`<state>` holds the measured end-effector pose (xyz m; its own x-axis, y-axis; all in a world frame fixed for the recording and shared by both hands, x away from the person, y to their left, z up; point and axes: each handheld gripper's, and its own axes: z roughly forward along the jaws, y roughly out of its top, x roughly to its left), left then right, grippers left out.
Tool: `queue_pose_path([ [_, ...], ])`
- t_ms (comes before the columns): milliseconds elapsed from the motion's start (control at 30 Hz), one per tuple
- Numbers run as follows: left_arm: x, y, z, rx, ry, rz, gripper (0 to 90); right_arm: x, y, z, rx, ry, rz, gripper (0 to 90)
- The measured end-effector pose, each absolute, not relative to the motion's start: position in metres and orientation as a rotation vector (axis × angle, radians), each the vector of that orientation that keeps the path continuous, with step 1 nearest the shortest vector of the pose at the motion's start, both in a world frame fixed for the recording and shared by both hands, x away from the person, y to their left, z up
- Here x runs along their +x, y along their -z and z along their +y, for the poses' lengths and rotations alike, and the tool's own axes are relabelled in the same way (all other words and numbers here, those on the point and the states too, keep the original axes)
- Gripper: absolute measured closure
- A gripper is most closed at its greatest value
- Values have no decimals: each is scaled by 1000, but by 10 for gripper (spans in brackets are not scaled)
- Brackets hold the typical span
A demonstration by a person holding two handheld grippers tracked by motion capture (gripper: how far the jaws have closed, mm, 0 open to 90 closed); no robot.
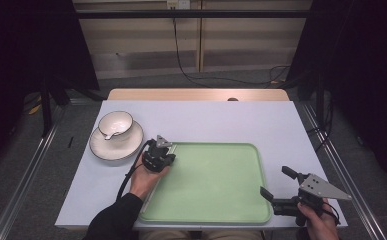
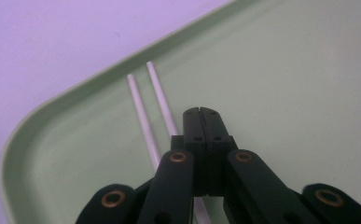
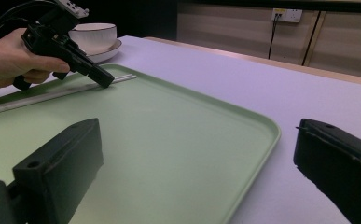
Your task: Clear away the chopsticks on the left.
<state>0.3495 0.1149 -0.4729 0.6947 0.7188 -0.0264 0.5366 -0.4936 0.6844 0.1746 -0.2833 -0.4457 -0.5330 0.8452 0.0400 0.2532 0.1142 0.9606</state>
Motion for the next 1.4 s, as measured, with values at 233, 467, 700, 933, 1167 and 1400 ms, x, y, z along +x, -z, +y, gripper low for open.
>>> queue_pose_path([
  [233, 349, 473, 123, 2195, -338, 1001, 900, 174, 446, -285, 1077, -1433, 1849, 11],
  [467, 348, 473, 133, 2182, -349, 1034, 900, 174, 445, -284, 1057, -1441, 1863, 9],
  [700, 345, 473, 146, 2171, -356, 1048, 900, 174, 445, -284, 1060, -1439, 1860, 9],
  [933, 340, 473, 148, 2188, -401, 1028, 900, 173, 445, -284, 1062, -1439, 1849, 9],
  [1167, 341, 473, 153, 2196, -401, 1035, 900, 174, 445, -284, 1062, -1437, 1845, 8],
  [1400, 340, 473, 152, 2179, -411, 1035, 898, 174, 445, -283, 1060, -1441, 1850, 8],
])
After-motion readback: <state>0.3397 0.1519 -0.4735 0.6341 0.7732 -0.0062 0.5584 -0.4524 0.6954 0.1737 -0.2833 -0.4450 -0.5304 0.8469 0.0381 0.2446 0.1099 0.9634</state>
